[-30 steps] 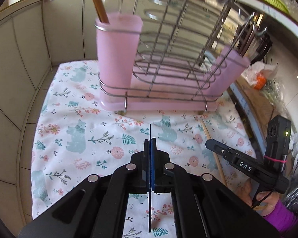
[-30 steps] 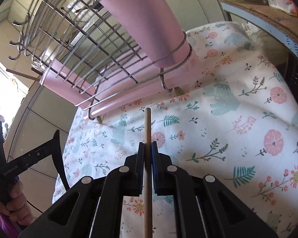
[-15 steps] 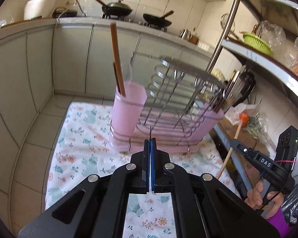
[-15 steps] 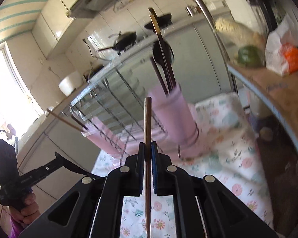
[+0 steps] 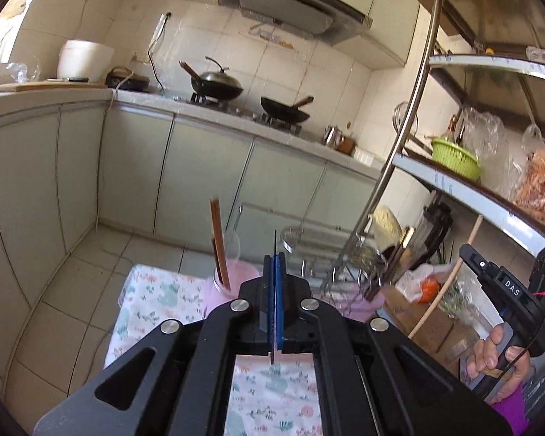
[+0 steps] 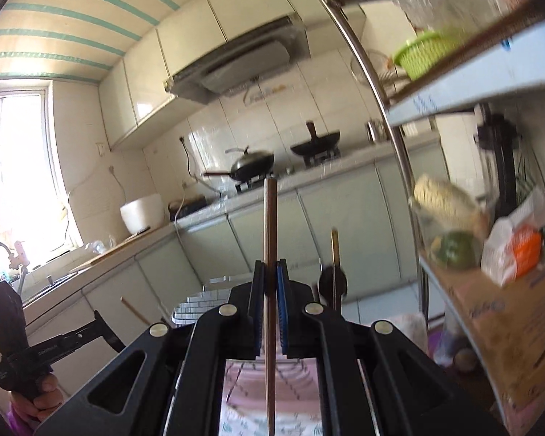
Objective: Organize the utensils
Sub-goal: 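Lift the wooden chopstick with the right tool and carry it over the pink cup, then lower the wooden chopstick into the pink cup with the right tool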
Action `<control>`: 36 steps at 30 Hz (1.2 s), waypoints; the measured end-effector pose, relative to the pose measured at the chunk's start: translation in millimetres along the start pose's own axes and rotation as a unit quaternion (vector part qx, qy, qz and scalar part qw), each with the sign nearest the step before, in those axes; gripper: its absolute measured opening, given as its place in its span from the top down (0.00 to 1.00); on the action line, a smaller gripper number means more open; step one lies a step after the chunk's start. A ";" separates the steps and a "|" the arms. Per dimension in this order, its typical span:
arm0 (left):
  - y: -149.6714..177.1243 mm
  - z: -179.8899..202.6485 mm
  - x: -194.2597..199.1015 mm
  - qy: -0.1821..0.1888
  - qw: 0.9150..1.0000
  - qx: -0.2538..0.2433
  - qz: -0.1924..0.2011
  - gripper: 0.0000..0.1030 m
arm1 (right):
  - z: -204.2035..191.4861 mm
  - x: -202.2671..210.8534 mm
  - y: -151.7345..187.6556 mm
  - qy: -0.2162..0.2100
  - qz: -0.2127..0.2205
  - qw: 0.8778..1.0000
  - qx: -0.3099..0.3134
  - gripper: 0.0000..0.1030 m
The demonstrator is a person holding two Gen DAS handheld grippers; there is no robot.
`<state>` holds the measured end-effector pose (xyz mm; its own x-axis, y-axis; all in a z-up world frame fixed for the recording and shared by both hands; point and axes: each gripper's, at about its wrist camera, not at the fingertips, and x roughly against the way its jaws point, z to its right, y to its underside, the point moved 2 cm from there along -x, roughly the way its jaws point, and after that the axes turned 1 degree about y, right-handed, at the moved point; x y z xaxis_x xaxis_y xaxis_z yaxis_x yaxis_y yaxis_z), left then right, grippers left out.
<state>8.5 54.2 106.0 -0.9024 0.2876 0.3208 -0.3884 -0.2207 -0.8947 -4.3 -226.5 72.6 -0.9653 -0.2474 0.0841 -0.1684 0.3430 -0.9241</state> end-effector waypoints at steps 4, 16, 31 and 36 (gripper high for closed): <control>-21.5 6.0 -4.2 -0.016 1.000 -0.010 0.022 1.00 | -3.6 -4.1 -14.2 0.002 0.019 1.000 0.008 0.94; -39.3 27.7 -53.9 -0.085 0.991 -0.084 0.061 1.00 | 8.6 -19.8 -33.3 0.017 0.067 0.997 0.021 0.94; 10.3 -0.3 -82.3 -0.100 0.992 -0.077 0.018 1.00 | 8.6 -50.3 -38.4 0.058 0.113 0.989 0.072 0.94; 12.8 -15.1 -87.6 -0.112 0.992 -0.063 0.007 1.00 | 20.1 -74.5 -14.3 0.074 0.063 0.992 0.075 0.94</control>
<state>85.3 40.2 61.8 -0.9320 0.0682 0.3561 -0.3615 -0.1003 -0.9270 74.0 -231.2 72.1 -0.9974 -0.0717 0.0088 -0.0244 0.2206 -0.9751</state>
